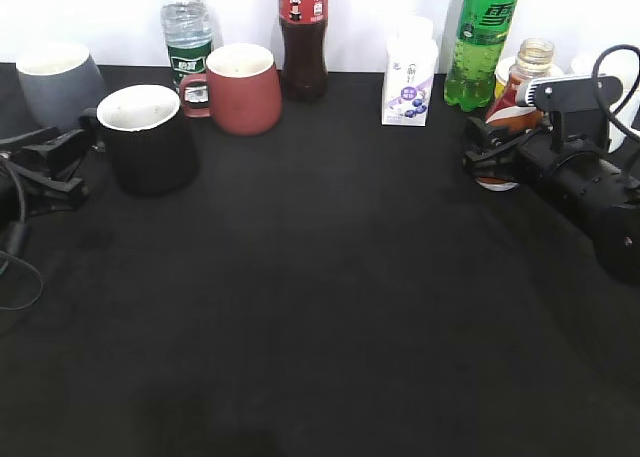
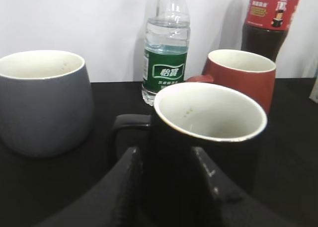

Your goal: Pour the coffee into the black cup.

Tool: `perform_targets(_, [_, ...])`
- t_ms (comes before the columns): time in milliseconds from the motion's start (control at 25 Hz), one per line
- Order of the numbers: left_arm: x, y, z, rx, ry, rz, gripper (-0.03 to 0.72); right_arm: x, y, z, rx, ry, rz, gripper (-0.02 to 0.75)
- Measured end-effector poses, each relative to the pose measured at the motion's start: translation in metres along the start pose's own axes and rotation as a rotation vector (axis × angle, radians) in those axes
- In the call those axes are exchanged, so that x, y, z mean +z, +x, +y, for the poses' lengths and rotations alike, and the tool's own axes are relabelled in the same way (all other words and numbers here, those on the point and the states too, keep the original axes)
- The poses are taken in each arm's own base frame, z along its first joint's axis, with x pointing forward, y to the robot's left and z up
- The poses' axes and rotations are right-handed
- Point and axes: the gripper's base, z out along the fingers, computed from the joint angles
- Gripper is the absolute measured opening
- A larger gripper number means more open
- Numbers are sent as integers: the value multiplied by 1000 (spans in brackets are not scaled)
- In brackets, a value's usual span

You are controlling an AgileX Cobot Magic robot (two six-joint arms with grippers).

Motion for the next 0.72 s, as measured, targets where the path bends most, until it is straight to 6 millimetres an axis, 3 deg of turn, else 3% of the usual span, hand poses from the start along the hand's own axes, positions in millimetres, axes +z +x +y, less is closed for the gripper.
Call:
perform_targets(240, [-3,-11,-1,12,5,-28,257,-2,11,-4,35,47,154,601])
perform_targets(400, [-3,-10,-4,20,35,-18,257,-7,-9,-2,21,18,150,599])
perform_targets(520, [-6,-17,-5,25,35,-17,257,-11,-10,-2,22,14,212,597])
perform_targets(720, [-10,-8,-3,23,2,163,257,-23,-10,-1,22,9,286,596])
